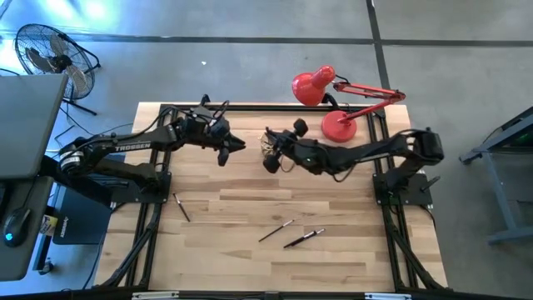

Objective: Pick & Place Makeup Brushes
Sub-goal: Put the eye groomer brush into the makeup brush holder

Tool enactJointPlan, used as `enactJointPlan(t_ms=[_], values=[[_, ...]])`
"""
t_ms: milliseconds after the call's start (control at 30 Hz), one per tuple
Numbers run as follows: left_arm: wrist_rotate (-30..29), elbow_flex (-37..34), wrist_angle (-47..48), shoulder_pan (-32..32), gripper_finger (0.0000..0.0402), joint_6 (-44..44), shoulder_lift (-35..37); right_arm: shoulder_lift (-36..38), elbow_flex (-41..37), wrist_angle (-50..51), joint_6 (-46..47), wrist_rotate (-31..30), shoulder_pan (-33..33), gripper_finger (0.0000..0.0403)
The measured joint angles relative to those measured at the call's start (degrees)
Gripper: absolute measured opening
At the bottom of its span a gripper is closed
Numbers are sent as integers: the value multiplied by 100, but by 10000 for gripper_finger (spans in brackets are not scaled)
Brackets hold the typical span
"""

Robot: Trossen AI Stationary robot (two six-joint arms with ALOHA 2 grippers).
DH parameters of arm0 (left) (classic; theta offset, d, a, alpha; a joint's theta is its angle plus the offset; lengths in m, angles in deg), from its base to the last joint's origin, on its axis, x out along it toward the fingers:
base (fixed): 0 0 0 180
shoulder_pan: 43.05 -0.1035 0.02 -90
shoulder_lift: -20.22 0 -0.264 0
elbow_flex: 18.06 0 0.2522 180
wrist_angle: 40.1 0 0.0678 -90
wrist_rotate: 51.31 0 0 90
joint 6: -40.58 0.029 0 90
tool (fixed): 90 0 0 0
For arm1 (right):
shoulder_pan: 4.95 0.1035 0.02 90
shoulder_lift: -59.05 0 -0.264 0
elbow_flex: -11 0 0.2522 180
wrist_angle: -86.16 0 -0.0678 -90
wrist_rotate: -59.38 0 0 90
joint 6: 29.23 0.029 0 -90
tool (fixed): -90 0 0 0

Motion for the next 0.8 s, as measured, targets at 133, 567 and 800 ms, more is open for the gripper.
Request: enactJointPlan(t_ms=[133,567,800], values=[[47,0,97,0,76,62,0,-276,-54,-34,221,163,-227,10],[319,0,173,2,76,58,-2,-366,-221,97,937,679,-542,75],[296,0,164,2,76,62,-11,-364,-221,88,904,638,-542,86]])
